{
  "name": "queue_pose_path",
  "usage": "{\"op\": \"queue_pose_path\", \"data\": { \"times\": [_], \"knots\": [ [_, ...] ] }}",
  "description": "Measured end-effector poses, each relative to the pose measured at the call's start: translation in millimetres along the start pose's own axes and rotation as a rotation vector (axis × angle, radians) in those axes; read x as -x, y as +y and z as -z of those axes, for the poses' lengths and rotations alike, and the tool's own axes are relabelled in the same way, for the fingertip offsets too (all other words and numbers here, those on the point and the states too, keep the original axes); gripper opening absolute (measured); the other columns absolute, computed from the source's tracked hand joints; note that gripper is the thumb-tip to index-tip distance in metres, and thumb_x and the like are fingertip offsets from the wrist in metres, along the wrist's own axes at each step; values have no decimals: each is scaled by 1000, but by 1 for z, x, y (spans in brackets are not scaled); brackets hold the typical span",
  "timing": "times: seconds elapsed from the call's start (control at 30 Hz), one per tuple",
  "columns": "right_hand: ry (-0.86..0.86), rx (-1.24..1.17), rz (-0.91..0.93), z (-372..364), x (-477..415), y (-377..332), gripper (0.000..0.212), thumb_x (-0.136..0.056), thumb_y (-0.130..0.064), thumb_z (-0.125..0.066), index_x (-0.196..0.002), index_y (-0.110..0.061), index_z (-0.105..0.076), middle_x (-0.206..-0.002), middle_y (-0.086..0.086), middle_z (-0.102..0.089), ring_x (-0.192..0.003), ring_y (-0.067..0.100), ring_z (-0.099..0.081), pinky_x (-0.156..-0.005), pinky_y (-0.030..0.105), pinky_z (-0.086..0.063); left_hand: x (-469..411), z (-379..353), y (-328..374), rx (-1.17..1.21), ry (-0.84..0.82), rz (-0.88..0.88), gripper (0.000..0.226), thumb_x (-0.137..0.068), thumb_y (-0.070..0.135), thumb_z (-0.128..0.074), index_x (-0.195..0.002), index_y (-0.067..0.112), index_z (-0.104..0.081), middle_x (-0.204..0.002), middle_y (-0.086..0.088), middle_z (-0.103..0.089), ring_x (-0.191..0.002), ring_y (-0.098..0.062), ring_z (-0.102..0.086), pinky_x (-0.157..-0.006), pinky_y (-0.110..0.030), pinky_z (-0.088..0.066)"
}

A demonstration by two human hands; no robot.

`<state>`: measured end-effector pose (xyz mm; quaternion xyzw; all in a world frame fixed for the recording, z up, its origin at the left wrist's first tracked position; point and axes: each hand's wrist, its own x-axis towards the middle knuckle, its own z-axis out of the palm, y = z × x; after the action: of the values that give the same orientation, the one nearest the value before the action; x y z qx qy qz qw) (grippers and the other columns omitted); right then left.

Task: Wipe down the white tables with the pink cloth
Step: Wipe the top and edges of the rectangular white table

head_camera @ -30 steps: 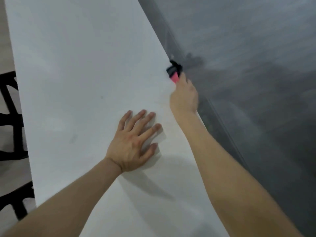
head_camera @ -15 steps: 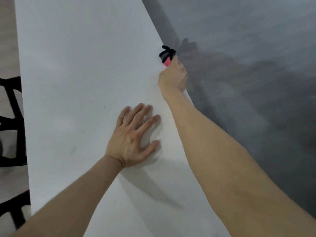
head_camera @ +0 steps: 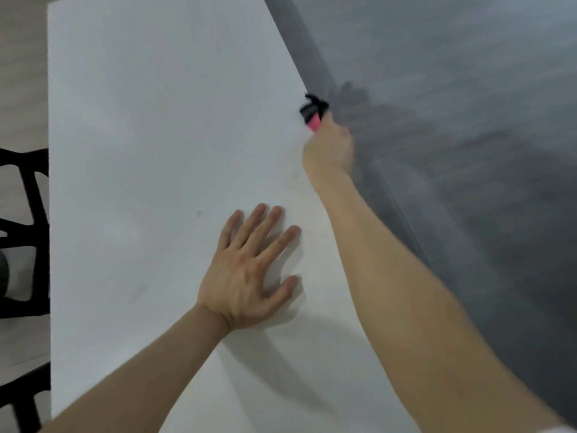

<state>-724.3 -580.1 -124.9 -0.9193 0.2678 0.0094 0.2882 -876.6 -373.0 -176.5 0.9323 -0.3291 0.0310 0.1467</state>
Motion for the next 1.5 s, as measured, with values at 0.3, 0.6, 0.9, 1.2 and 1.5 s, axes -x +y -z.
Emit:
{"op": "queue_pose_path", "data": {
  "times": [0.3, 0.6, 0.9, 1.2, 1.5],
  "knots": [
    [156, 52, 19, 13, 100, 82, 68, -103, 4, -46, -166, -22, -41, -130, 13, -69, -101, 34, -66, -79, 37, -45, -1, -1, 0, -1, 32, -2, 76, -101, 62, -57, -167, 25, -47, -180, -8, -28, -169, -32, -19, -131, -67, -21],
    [11, -69, 18, -8, -26, -13, 61, -104, 1, -42, -162, -19, -44, -141, 15, -64, -131, 33, -62, -101, 39, -51, -2, -2, 0, -17, 35, 1, 76, -101, 64, -58, -167, 27, -47, -180, -8, -28, -170, -30, -18, -131, -66, -20],
    [62, 76, 16, 5, 70, 69, 73, -100, 6, -43, -168, -20, -35, -135, 16, -65, -123, 36, -64, -100, 45, -51, -6, 2, 2, -50, 40, 12, 76, -98, 68, -57, -163, 31, -52, -179, -5, -32, -169, -28, -23, -132, -63, -20],
    [106, 147, 22, 37, 239, 200, 81, -95, 10, -51, -169, -17, -34, -138, 8, -65, -110, 34, -68, -91, 42, -53, -7, 11, 5, -151, 46, -7, 66, -104, 71, -53, -155, 30, -60, -167, -11, -50, -158, -34, -42, -127, -58, -31],
    [23, 313, -108, 86, 405, 306, 89, -90, 10, -59, -170, -20, -33, -149, 7, -61, -107, 32, -70, -87, 41, -59, 114, 18, 146, -17, -20, -107, 40, -110, 47, -60, -139, 22, -69, -139, -11, -66, -125, -37, -61, -105, -51, -47]
  ]
}}
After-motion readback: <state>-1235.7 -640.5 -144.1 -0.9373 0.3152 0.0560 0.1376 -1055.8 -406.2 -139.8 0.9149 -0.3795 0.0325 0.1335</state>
